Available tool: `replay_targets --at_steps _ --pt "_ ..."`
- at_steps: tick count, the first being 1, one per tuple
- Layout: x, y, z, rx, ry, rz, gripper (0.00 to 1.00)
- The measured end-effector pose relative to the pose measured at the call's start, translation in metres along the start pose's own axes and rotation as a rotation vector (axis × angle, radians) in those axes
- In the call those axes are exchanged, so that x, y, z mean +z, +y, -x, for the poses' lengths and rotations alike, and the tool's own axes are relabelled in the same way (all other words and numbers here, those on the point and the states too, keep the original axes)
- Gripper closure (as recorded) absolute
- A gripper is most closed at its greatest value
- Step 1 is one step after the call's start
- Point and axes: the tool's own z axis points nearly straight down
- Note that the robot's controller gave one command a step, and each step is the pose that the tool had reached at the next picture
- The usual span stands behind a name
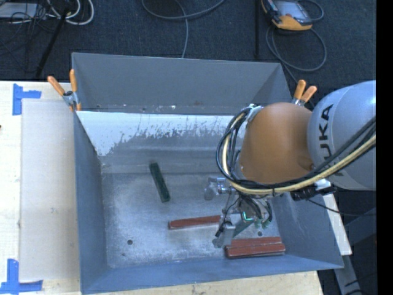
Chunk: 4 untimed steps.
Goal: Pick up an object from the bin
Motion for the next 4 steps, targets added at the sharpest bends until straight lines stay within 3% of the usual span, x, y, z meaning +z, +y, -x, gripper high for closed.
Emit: replay_targets --at_steps 1,2,3,4 --pt "0.117 0.001 0.016 -0.046 -0.002 -0.001 0.00" --pt "0.113 0.001 0.017 -0.042 -0.008 0.000 1.00" --pt "0.078 0.032 0.001 -0.548 -0.011 -0.001 1.00" --pt "0.078 0.031 0.001 -0.543 -0.009 -0.002 0.00"
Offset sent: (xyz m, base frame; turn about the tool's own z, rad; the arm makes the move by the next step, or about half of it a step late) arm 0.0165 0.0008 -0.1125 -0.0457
